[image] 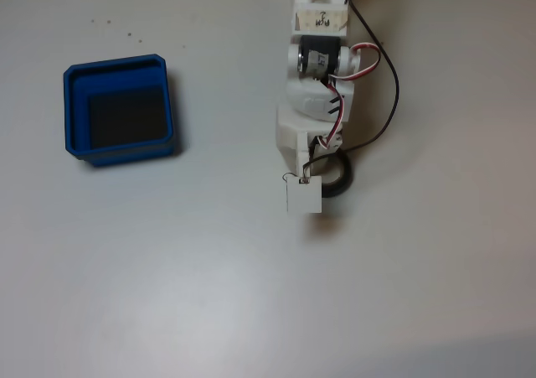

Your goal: Pick the black tape roll and drop it in the blue box

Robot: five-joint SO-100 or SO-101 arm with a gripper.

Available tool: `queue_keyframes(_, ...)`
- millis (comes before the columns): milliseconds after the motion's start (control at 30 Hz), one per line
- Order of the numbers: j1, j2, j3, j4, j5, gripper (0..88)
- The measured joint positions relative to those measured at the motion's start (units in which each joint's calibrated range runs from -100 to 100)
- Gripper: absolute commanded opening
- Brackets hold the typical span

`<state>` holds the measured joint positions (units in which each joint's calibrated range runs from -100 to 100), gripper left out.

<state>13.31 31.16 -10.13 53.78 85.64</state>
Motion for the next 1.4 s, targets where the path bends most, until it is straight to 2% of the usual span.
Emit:
queue_keyframes(333, 0.00, -8.21, 0.00, 9.28, 0.00, 1.1)
queue_keyframes(733, 3.56, -17.95, 0.00, 10.43, 0.08, 1.0)
queue_keyframes(1000, 13.26, -22.78, -0.18, 10.26, 0.08, 1.0)
queue_keyframes(1400, 33.55, -22.78, -0.18, 7.88, 0.08, 1.0)
